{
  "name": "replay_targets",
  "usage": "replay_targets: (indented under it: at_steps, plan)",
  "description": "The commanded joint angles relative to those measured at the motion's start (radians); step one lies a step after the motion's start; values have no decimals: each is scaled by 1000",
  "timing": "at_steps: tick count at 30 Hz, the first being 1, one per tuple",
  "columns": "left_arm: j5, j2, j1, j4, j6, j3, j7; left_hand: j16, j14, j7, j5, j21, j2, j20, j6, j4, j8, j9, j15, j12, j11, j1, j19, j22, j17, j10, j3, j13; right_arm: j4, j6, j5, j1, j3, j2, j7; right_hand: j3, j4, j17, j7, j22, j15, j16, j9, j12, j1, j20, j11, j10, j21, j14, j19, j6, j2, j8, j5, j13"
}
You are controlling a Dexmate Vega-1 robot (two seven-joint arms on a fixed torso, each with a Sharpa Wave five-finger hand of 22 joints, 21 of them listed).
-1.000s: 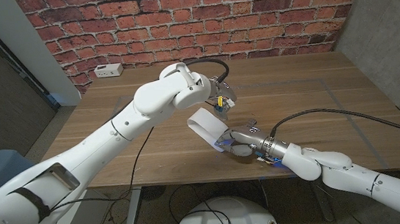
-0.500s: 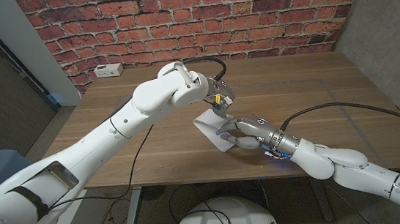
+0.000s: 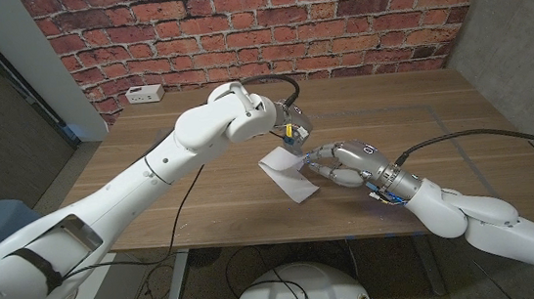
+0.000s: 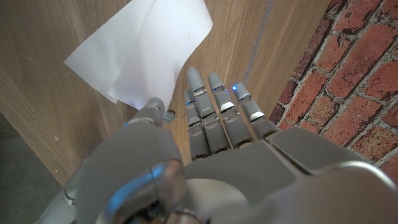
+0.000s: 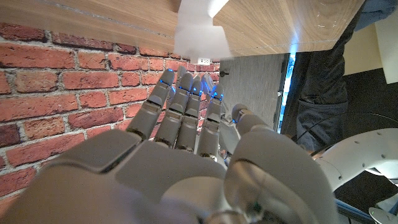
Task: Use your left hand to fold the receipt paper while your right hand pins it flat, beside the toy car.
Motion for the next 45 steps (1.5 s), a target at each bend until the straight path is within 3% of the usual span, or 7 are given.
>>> replay_targets:
  at_steps: [1, 14, 20, 25, 26, 37, 45]
  plan:
    - [-4, 7, 8, 2, 16, -7, 20, -3, 11, 4, 4, 2, -3, -1, 9, -1, 10, -1, -70, -3, 0, -6, 8, -1, 1, 8, 10, 3, -3, -54, 9, -55, 75, -13, -36, 0, -8, 3, -2, 3, -5, 4, 0, 3, 6, -6, -3, 6, -4, 8, 4, 8, 2, 2, -2, 5]
    - [-31, 23, 38, 2, 110, -47, 4, -4, 25, 26, 8, 8, 15, -3, 84, -13, 35, -4, -68, -2, 11, -8, 25, -1, -12, 27, 31, 6, 68, 57, 19, 54, -68, 36, 94, 6, 4, 6, -7, 3, -7, 1, 0, -2, 1, -11, -6, -4, -7, 0, 1, 1, 28, -2, 1, 5]
    - [-46, 31, 53, 9, 170, -70, 8, -18, -3, 35, 23, 12, 87, 14, 77, -19, 27, -5, -40, -36, 27, 14, 27, 1, -22, -7, 92, -9, 88, 91, 17, 96, -118, 63, 146, 41, 2, 11, -14, 4, -12, -8, 0, -8, 29, -21, -12, -24, -11, -29, -8, -14, 46, -6, 11, 6]
    - [-71, 29, 49, 42, 225, -83, 11, -30, -30, 45, 29, 19, 102, 26, 42, 1, 13, -3, -6, -87, 53, 6, 23, 4, -32, -68, 141, -28, 92, 79, 21, 123, -150, 85, 207, 53, 16, 21, -29, 3, -26, -42, 2, -17, 39, -27, -24, -81, -30, -130, -61, -62, 38, -14, 10, 7]
    - [-72, 28, 45, 50, 234, -81, 8, -31, -33, 47, 29, 20, 103, 28, 37, 5, 11, -3, -2, -91, 54, 5, 23, 5, -33, -71, 146, -30, 95, 81, 22, 128, -155, 89, 212, 52, 21, 25, -29, 3, -26, -43, 2, -18, 38, -28, -40, -93, -32, -140, -68, -76, 38, -15, 9, 7]
    - [-145, 37, 6, 100, 278, -60, -16, -23, 6, 77, 29, 49, 84, 27, 84, 22, 28, -2, 9, -105, 68, -14, 74, 7, -50, -30, 191, -54, 125, 66, 13, 186, -209, 137, 272, 35, 29, 29, -35, 2, -35, -68, 3, -23, 32, -33, -53, -163, -40, -219, -105, -116, 27, -12, 5, 7]
    - [-194, 49, -13, 122, 286, -36, -5, -33, -4, 82, 28, 56, 79, 29, 78, 20, 23, -1, 20, -124, 74, -20, 80, 7, -60, -45, 205, -65, 151, 21, 13, 227, -243, 167, 319, -24, 83, 25, -40, 0, -23, -98, 5, -22, -41, -51, -48, -255, -49, -317, -171, -192, 12, -17, -4, 6]
